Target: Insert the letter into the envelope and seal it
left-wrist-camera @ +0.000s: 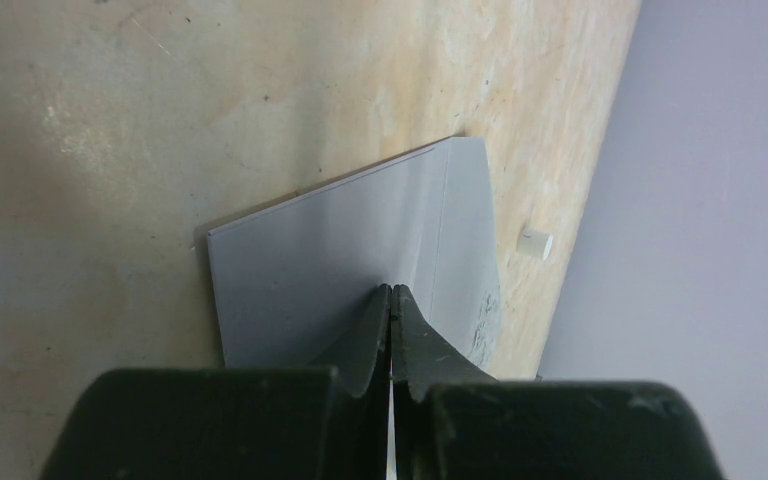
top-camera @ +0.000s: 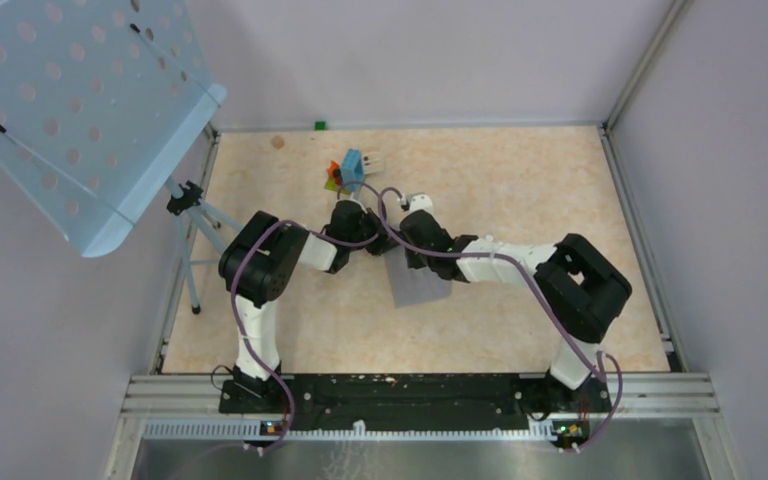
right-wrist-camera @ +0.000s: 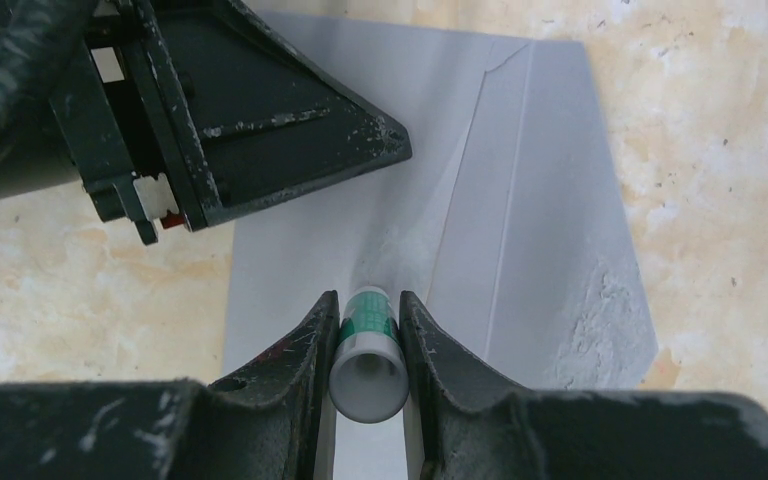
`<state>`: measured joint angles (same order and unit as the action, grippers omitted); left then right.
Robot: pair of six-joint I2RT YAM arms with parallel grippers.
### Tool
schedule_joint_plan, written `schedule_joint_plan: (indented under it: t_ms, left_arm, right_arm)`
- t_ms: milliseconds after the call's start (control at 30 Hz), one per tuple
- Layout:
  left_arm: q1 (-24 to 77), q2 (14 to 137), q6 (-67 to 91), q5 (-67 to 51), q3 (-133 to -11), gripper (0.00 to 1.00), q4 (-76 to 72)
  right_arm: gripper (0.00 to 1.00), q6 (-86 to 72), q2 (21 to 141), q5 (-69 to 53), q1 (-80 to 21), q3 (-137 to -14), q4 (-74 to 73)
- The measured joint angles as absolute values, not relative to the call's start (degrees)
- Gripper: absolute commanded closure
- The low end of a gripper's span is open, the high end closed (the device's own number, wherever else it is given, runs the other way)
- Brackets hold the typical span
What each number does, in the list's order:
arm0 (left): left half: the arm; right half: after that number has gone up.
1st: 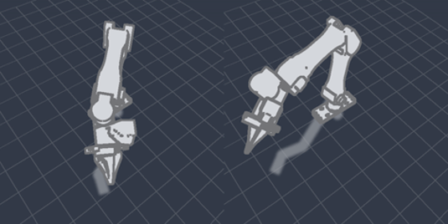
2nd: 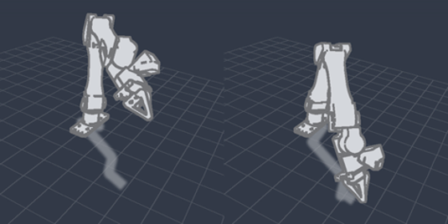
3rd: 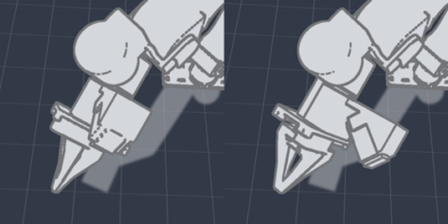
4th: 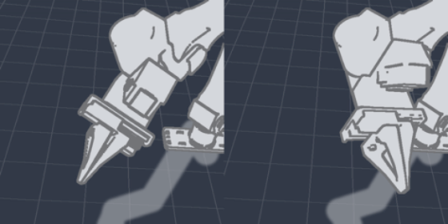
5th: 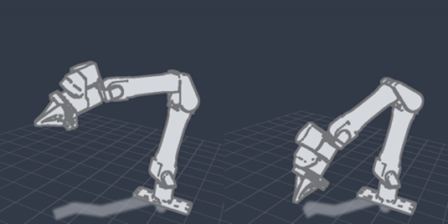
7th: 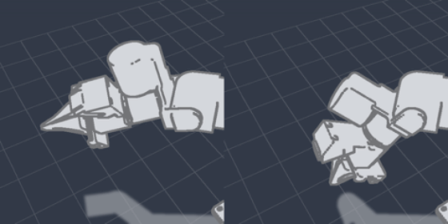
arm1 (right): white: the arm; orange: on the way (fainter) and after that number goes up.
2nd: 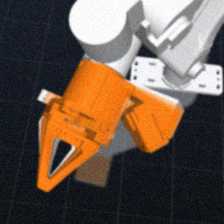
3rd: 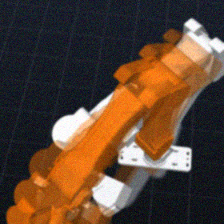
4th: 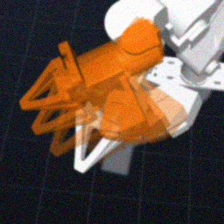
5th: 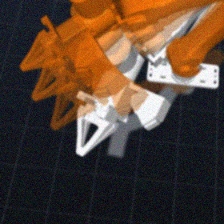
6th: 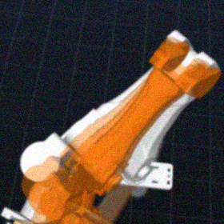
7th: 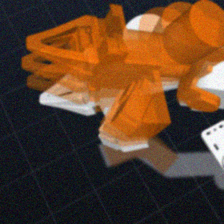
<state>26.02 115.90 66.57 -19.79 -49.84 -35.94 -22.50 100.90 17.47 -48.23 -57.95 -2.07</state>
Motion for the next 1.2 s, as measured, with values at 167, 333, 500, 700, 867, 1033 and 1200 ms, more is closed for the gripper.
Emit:
schedule_joint_plan:
  t_ms: [167, 333, 500, 700, 867, 1033, 1200]
  left_arm:
    - [26.02, 115.9, 66.37, -19.86, -49.84, 1.0, -35.97]
    - [26.0, 116.05, 66.24, -19.92, -49.89, 1.0, -36.21]
    - [26.0, 116.16, 65.95, -19.94, -50.02, 1.0, -36.32]
    - [25.91, 116.38, 65.89, -20.12, -50.24, 1.0, -36.34]
    - [25.91, 116.4, 65.91, -20.14, -50.26, 1.0, -36.36]
    - [25.91, 116.42, 65.91, -20.14, -50.26, 1.0, -36.36]
    - [25.89, 116.42, 65.93, -20.14, -50.28, 1.0, -36.36]
  right_arm:
    - [1.0, -22.15, 101.86, 17.76, -47.64, -58.72, -1.3]
    - [1.0, -22.09, 102.94, 17.32, -46.44, -59.92, -0.95]
    - [1.0, -22.06, 103.85, 16.86, -45.17, -60.9, -0.45]
    - [1.0, -22.06, 104.66, 16.93, -43.7, -61.67, 0.14]
    - [1.0, -22.06, 104.68, 17.1, -42.94, -61.67, 0.21]
    - [1.0, -21.63, 104.68, 16.95, -42.68, -61.67, 0.27]
    - [1.0, -20.82, 104.92, 16.49, -42.57, -62.08, -0.03]
